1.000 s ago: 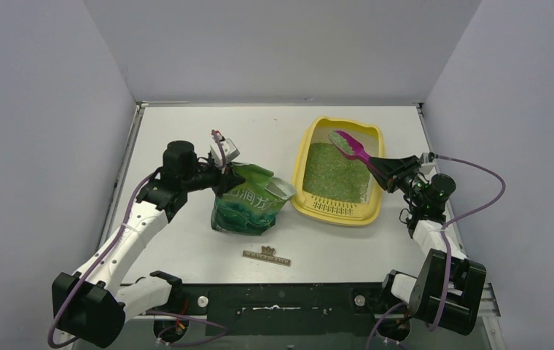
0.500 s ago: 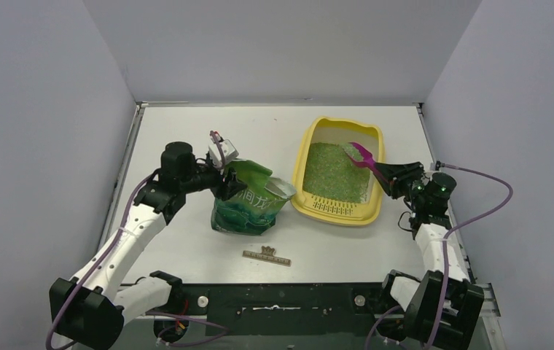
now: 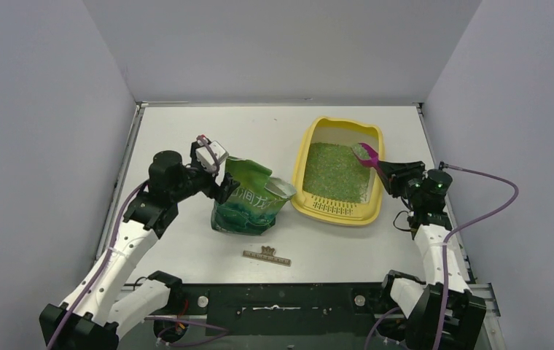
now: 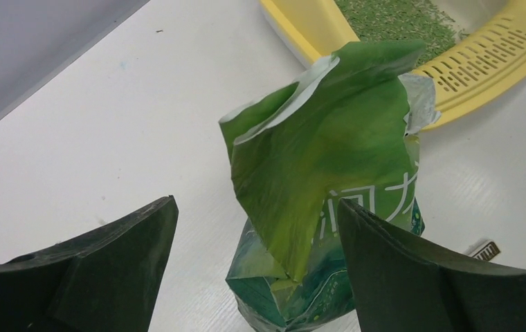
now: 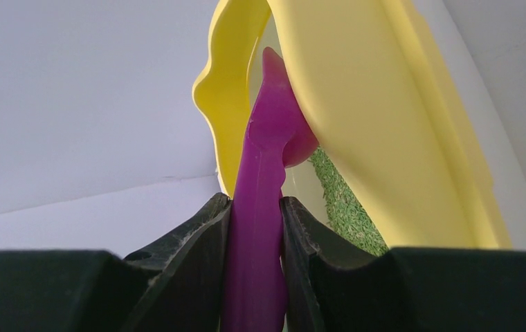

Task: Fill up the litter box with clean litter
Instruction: Pour the cat litter into the litter box.

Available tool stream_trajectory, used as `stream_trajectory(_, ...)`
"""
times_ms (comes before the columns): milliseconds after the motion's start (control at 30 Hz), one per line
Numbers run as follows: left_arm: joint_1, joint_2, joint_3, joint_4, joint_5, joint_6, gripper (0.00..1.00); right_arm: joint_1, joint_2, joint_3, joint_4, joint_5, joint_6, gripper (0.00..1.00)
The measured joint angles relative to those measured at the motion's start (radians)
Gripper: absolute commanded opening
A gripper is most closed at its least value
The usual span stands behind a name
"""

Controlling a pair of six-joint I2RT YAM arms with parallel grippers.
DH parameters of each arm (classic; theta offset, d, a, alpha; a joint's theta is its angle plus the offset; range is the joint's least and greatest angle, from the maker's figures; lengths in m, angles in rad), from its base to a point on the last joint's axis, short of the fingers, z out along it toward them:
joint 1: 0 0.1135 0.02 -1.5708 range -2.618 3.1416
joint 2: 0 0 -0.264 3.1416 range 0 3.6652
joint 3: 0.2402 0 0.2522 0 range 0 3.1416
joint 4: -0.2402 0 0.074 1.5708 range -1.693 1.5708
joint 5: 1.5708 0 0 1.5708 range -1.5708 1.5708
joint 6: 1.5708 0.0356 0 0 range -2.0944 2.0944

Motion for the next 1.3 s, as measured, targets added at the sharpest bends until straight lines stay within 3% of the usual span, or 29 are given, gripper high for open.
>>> stream_trajectory(400,0.000,-0.103,-0.076,0.062,-0.120,0.003,0.85,0.187,-0.061,0.035,-0.063,0.326,0.030,0.00)
stream_trajectory(767,0.000,-0.106,-0.076,0.076,-0.141,0.006,0.85,0.283,-0.070,0.035,-0.069,0.510,0.072,0.00)
stream_trajectory(1300,0.000,-0.106,-0.077,0.082,-0.141,0.008,0.85,0.547,-0.154,0.035,-0.203,0.859,0.106,0.00)
